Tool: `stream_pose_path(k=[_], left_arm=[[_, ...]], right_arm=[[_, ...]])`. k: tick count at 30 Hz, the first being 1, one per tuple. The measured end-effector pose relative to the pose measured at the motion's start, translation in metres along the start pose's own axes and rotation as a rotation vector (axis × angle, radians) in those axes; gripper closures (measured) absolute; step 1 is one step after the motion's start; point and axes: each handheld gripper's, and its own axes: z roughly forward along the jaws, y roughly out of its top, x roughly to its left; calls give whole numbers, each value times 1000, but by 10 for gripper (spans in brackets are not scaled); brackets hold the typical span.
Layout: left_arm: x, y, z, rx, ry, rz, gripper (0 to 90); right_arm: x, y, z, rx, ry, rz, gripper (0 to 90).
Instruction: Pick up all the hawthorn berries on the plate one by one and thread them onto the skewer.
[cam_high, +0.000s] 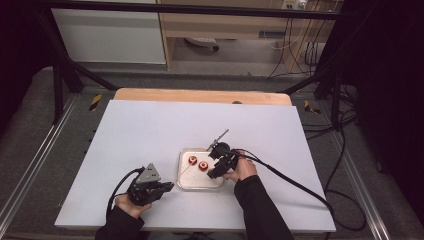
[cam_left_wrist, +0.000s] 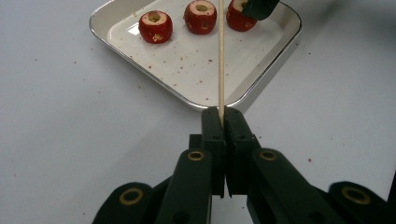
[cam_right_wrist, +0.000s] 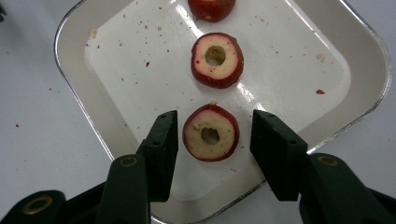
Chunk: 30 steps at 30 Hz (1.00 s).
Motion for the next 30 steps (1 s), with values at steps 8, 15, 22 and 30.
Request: stream_pose_path(k=[8, 15, 22, 30], left_arm=[[0, 0, 0, 5, 2, 3, 884], [0, 0, 0, 6, 2, 3, 884], [-1, 0, -1, -4, 4, 1, 884], [-1, 0, -3, -21, 12, -2, 884]], right_arm=[[-1, 0, 2, 9, 4, -24, 558], [-2, 0, 6, 16, 11, -22, 597], [0, 0, 0, -13, 20, 11, 603], [2, -4, -23, -129, 33, 99, 604]])
